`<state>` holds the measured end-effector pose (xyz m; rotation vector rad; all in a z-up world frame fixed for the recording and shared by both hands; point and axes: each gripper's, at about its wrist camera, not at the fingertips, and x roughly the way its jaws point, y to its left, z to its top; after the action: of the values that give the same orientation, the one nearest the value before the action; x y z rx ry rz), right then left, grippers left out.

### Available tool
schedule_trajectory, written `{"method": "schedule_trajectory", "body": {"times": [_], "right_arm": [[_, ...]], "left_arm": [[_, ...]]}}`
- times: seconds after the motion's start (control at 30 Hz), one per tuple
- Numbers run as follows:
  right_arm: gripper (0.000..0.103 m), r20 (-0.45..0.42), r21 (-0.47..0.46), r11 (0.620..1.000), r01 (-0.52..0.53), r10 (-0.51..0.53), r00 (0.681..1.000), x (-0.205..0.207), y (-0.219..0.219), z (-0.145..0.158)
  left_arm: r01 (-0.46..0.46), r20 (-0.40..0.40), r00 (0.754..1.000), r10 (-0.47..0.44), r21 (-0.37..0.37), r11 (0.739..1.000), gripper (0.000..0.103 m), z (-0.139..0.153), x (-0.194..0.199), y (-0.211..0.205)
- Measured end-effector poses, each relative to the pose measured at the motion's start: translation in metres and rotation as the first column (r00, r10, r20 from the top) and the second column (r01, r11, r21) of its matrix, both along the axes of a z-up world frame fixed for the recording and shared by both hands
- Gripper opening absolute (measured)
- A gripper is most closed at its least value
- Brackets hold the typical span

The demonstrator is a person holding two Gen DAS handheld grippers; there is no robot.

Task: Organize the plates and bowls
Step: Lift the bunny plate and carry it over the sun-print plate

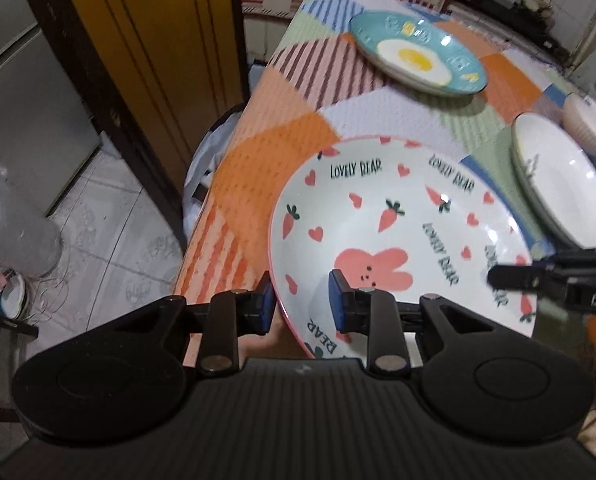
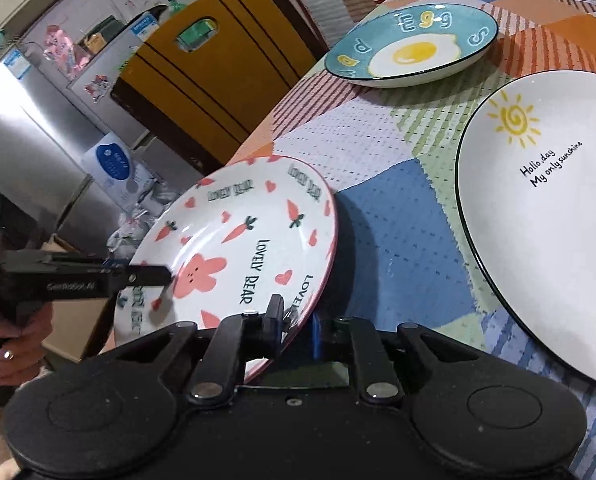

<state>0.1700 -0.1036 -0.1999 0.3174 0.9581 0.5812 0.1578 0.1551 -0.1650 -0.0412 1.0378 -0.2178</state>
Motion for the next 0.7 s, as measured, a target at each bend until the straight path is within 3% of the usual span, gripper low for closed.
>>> {"method": "schedule_trajectory", "body": {"times": [0.2, 0.37, 0.53, 0.7], "right_arm": [[0.019, 0.071, 0.036, 0.997, 0.069, -0.071, 0.995, -0.015, -0.029, 0.027], [0.019, 0.123, 0.01, 0.994, 0.107, -0.108, 0.987, -0.024, -0.059, 0.056], [0.02, 0.125, 0.031, 0.979, 0.204, -0.206, 0.971, -0.038, -0.096, 0.074], [0.02, 0.107, 0.014, 0.959, 0.283, -0.283, 0.953, -0.051, -0.129, 0.081]], "left_arm": [[0.062, 0.071, 0.996, -0.053, -0.131, 0.989, 0.026, 0.03, 0.008, -0.016], [0.144, 0.129, 0.984, -0.125, -0.157, 0.977, 0.025, 0.054, 0.017, -0.05], [0.217, 0.129, 0.972, -0.194, -0.196, 0.956, 0.025, 0.071, 0.033, -0.091], [0.267, 0.102, 0.963, -0.25, -0.228, 0.936, 0.025, 0.069, 0.045, -0.13]]}}
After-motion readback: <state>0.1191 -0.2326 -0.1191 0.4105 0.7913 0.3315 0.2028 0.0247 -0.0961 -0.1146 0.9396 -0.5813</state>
